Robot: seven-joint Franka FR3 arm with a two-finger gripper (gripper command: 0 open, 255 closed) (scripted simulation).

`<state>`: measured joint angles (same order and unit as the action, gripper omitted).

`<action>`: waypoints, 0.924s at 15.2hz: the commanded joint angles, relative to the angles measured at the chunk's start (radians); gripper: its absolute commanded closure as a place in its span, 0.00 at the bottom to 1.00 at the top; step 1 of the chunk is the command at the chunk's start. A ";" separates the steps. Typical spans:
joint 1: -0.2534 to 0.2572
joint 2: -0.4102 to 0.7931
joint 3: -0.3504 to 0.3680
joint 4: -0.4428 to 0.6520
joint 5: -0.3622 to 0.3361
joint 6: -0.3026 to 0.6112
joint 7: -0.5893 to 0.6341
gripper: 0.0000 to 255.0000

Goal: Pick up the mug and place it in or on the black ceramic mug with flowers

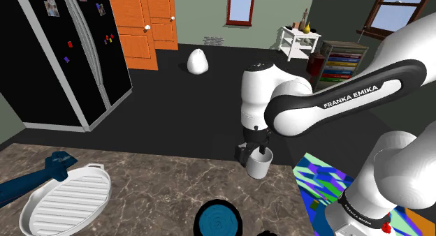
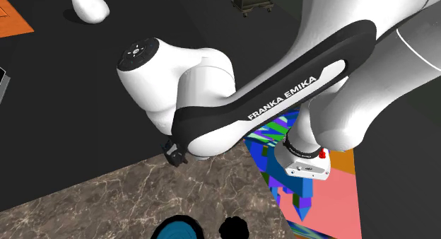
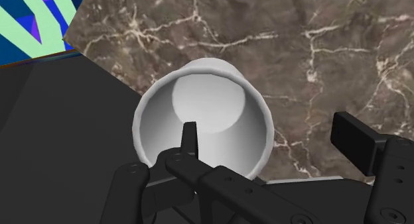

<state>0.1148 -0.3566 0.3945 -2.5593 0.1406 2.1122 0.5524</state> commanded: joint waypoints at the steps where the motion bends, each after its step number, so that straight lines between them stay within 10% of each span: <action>1: -0.001 0.013 0.004 -0.017 -0.001 0.030 0.002 0.00; 11: -0.002 0.033 0.010 -0.039 -0.003 0.071 0.006 0.00; 12: -0.002 0.033 0.010 -0.039 -0.003 0.071 0.006 1.00; 14: -0.002 0.033 0.010 -0.039 -0.003 0.071 0.006 1.00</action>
<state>0.1130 -0.3239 0.4042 -2.5978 0.1380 2.1831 0.5581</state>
